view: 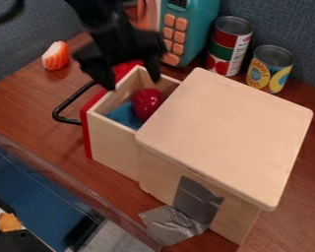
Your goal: Picked the red object and placed it inside the drawer
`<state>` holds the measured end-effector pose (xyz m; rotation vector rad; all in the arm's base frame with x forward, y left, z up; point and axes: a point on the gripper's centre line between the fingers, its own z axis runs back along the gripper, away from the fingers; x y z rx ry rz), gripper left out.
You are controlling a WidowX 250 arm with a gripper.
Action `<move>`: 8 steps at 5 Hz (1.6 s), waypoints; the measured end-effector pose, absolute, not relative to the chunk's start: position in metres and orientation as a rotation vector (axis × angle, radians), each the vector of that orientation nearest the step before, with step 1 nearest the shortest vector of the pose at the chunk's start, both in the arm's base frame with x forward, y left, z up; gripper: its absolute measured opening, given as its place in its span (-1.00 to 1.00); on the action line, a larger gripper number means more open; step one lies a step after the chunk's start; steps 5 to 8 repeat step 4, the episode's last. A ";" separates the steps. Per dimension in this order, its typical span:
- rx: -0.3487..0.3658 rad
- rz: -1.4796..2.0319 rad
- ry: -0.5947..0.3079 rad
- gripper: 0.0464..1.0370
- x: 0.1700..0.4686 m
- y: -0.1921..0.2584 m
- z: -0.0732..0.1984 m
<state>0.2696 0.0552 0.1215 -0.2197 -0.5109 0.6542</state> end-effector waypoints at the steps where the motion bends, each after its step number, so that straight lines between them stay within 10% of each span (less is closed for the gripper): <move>1: -0.220 0.639 -0.468 0.93 0.267 0.072 0.145; 4: -0.055 0.508 -0.077 0.93 0.242 0.079 0.171; 8: -0.055 0.508 -0.077 0.93 0.242 0.079 0.171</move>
